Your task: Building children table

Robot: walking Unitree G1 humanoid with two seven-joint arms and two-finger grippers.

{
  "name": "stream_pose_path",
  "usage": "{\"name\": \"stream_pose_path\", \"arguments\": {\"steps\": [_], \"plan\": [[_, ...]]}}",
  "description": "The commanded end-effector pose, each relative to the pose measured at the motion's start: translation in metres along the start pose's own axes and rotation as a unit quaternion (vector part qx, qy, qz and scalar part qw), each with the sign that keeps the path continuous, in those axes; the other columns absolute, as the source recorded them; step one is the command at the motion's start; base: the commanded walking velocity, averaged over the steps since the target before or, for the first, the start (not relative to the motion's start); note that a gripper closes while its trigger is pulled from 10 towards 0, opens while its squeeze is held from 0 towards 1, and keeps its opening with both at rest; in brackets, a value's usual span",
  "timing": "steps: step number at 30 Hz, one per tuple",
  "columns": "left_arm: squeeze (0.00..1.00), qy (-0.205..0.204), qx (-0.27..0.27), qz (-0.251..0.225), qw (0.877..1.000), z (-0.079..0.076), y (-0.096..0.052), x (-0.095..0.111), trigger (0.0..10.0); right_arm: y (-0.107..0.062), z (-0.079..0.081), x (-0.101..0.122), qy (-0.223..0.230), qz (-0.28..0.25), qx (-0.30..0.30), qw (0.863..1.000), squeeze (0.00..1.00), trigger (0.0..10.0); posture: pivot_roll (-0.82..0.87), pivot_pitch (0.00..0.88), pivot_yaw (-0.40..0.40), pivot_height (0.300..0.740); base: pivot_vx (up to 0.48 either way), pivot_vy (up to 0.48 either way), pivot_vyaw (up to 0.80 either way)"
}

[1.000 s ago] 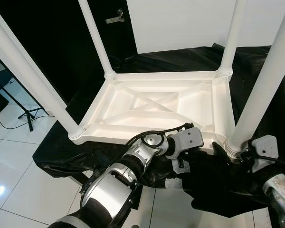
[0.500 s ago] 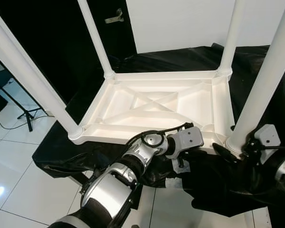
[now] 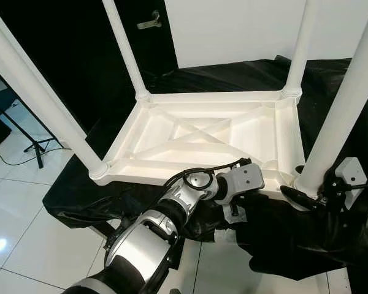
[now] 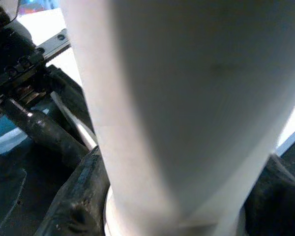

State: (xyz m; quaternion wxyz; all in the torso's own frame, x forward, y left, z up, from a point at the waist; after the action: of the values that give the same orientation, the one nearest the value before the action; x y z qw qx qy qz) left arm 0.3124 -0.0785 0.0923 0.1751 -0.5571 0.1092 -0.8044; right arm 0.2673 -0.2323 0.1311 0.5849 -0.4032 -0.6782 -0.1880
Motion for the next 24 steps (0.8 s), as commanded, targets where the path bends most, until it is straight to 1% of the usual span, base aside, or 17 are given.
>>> {"name": "stream_pose_path", "arguments": {"steps": [1, 2, 3, 5, 6, 8, 9, 10, 11, 12, 14, 15, 16, 18, 20, 23, 24], "plan": [[0.00, -0.041, 0.024, 0.038, 0.998, -0.012, 0.003, -0.024, 10.0, -0.004, 0.005, -0.015, 0.032, 0.019, -0.017, 0.999, 0.00, 0.0, -0.02, 0.000, 0.124, 0.740, 0.000, 0.000, 0.00], [0.00, -0.041, 0.025, 0.038, 0.998, -0.012, 0.003, -0.024, 10.0, 0.001, 0.009, -0.016, 0.044, 0.005, -0.047, 0.998, 0.00, 0.0, -0.02, 0.000, 0.120, 0.740, 0.000, 0.000, 0.00], [0.00, -0.041, 0.025, 0.038, 0.998, -0.012, 0.003, -0.024, 10.0, 0.001, 0.009, -0.016, 0.044, 0.005, -0.047, 0.998, 0.00, 0.0, -0.02, 0.000, 0.120, 0.740, 0.000, 0.000, 0.00], [0.00, -0.043, 0.027, 0.038, 0.998, -0.011, 0.002, -0.024, 10.0, 0.012, 0.026, -0.021, 0.061, -0.012, -0.125, 0.990, 0.00, 0.0, -0.02, 0.000, 0.119, 0.740, 0.000, 0.000, 0.00], [0.00, -0.043, 0.027, 0.038, 0.998, -0.011, 0.002, -0.024, 10.0, 0.012, 0.026, -0.021, 0.061, -0.012, -0.125, 0.990, 0.00, 0.0, -0.02, 0.000, 0.119, 0.740, 0.000, 0.000, 0.00], [0.00, -0.043, 0.028, 0.038, 0.998, -0.011, 0.002, -0.025, 10.0, 0.018, 0.045, -0.027, 0.096, -0.019, -0.190, 0.977, 0.00, 0.0, -0.02, 0.000, 0.118, 0.740, 0.000, 0.000, 0.00], [0.00, -0.043, 0.028, 0.038, 0.998, -0.011, 0.002, -0.025, 10.0, 0.018, 0.045, -0.027, 0.096, -0.019, -0.190, 0.977, 0.00, 0.0, -0.02, 0.000, 0.118, 0.740, 0.000, 0.000, 0.00], [0.00, -0.043, 0.028, 0.039, 0.998, -0.011, 0.002, -0.025, 10.0, 0.018, 0.053, -0.029, 0.109, -0.021, -0.219, 0.969, 0.00, 0.0, -0.02, 0.000, 0.120, 0.740, 0.000, 0.000, 0.00], [0.00, -0.042, 0.028, 0.039, 0.998, -0.011, 0.002, -0.025, 10.0, 0.016, 0.057, -0.032, 0.125, -0.020, -0.256, 0.958, 0.00, 0.0, -0.02, 0.000, 0.120, 0.740, 0.000, 0.000, 0.00], [0.00, -0.042, 0.028, 0.039, 0.998, -0.011, 0.002, -0.025, 10.0, 0.016, 0.057, -0.032, 0.125, -0.020, -0.256, 0.958, 0.00, 0.0, -0.02, 0.000, 0.120, 0.740, 0.000, 0.000, 0.00], [0.00, -0.042, 0.028, 0.040, 0.998, -0.011, 0.002, -0.025, 10.0, 0.010, 0.055, -0.034, 0.136, -0.019, -0.310, 0.941, 0.00, 0.0, -0.02, 0.000, 0.118, 0.740, 0.000, 0.000, 0.00], [0.00, -0.042, 0.028, 0.040, 0.998, -0.011, 0.002, -0.025, 10.0, 0.010, 0.055, -0.034, 0.136, -0.019, -0.310, 0.941, 0.00, 0.0, -0.02, 0.000, 0.118, 0.740, 0.000, 0.000, 0.00], [0.00, -0.042, 0.028, 0.039, 0.998, -0.011, 0.002, -0.025, 10.0, 0.005, 0.051, -0.035, 0.136, -0.020, -0.344, 0.929, 0.00, 0.0, -0.02, 0.000, 0.118, 0.740, 0.000, 0.000, 0.00], [0.00, -0.042, 0.027, 0.038, 0.998, -0.011, 0.002, -0.024, 10.0, -0.001, 0.046, -0.036, 0.131, -0.021, -0.383, 0.914, 0.00, 0.0, -0.02, 0.000, 0.117, 0.740, 0.000, 0.000, 0.00], [0.00, -0.042, 0.026, 0.037, 0.998, -0.012, 0.003, -0.024, 10.0, -0.003, 0.046, -0.038, 0.131, -0.016, -0.396, 0.909, 0.00, 0.0, -0.02, 0.000, 0.117, 0.740, 0.000, 0.000, 0.00], [0.00, -0.042, 0.025, 0.037, 0.998, -0.013, 0.004, -0.024, 10.0, -0.002, 0.048, -0.039, 0.133, -0.010, -0.396, 0.909, 0.00, 0.0, -0.03, 0.000, 0.118, 0.740, 0.000, 0.000, 0.00], [0.00, -0.043, 0.025, 0.037, 0.998, -0.013, 0.004, -0.024, 10.0, 0.000, 0.050, -0.039, 0.131, -0.007, -0.390, 0.911, 0.00, 4.4, -0.03, 0.000, 0.118, 0.740, 0.000, 0.000, 0.00]]}}
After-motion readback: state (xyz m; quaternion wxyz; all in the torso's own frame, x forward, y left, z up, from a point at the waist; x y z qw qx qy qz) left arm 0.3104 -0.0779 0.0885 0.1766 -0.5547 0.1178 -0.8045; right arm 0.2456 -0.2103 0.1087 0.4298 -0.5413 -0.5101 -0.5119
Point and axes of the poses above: a point about 5 cm out from each wrist's last joint towards the gripper, its own y axis pointing out of the wrist towards the gripper, its own x axis along the axis of the wrist's last joint, z = x × y, the point moved 4 cm from there along y, pointing out of the wrist towards the gripper, and after that the axes turned 4 degrees about y, right-handed, at the moved point
